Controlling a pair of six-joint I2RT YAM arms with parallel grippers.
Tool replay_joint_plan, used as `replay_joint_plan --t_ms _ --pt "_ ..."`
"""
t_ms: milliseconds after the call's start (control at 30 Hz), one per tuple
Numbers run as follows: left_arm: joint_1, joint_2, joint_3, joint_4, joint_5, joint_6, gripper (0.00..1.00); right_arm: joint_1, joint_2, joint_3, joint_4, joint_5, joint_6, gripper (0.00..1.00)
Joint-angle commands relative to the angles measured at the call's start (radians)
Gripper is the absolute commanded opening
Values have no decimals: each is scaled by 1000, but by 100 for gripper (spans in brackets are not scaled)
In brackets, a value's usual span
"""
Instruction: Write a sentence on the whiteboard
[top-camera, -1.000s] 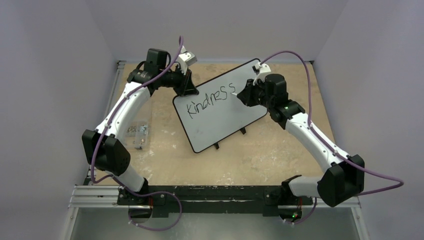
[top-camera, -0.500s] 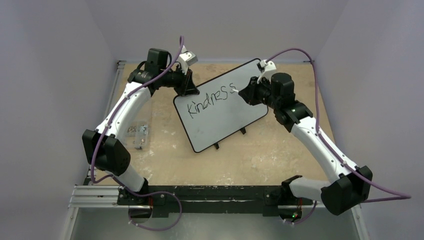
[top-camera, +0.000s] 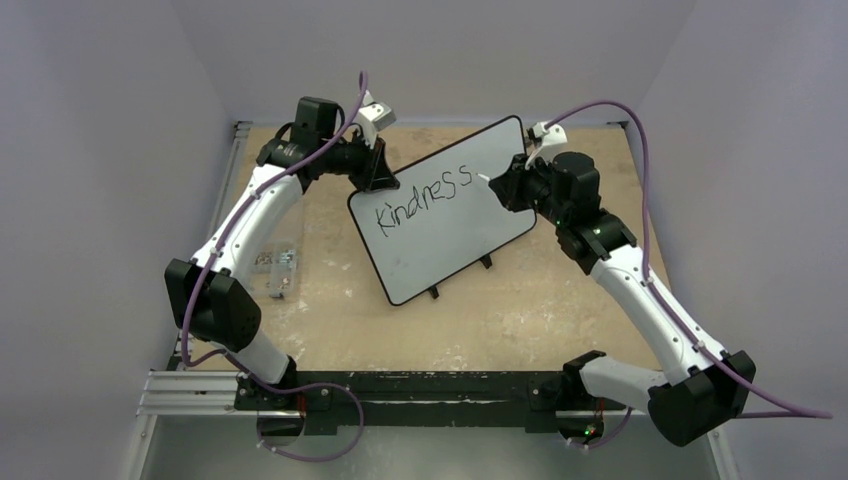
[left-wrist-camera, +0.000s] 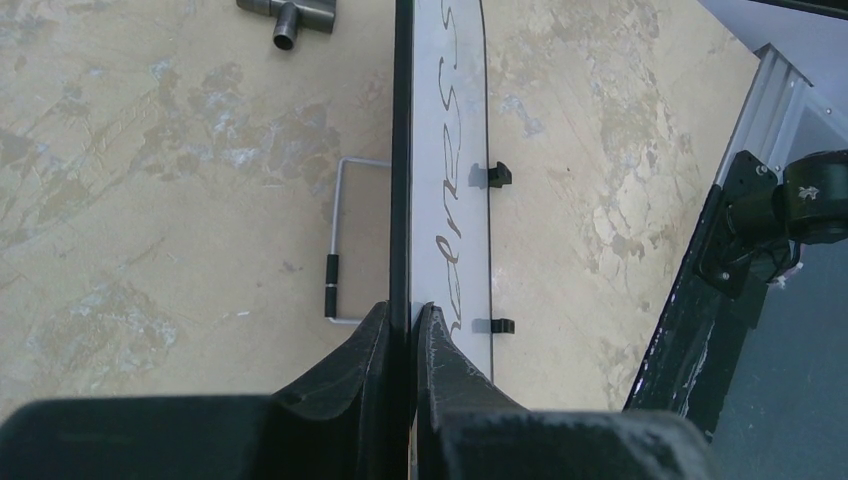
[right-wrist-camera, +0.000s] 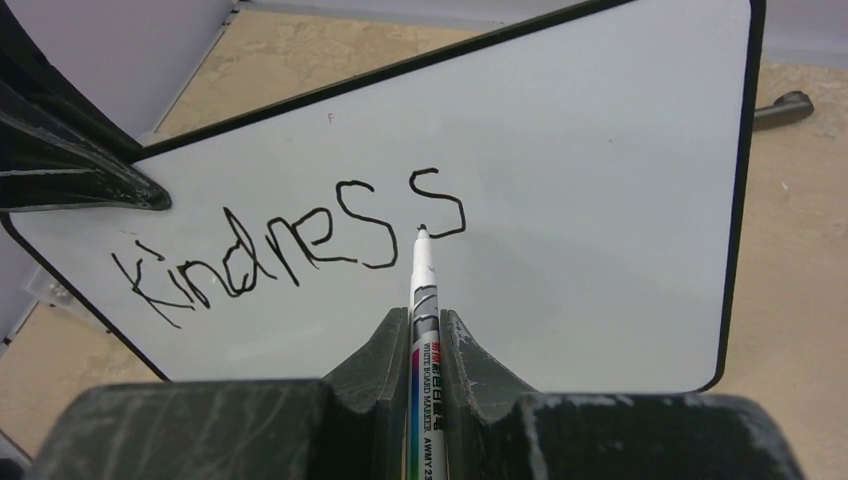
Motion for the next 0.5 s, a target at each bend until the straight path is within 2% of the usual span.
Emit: replay_joint_plan --t_ms 0,233,367,467 --pt "-16 10 -46 -12 -141 53 0 0 -34 -14 25 63 -24 0" --pt "-17 27 -39 -28 -167 49 0 0 -16 -14 49 128 -22 0" --pt "-17 27 -36 -27 -194 43 0 -1 1 -19 83 55 -4 0" --pt "-17 36 -33 -29 -213 37 0 0 6 -39 106 -88 -12 0"
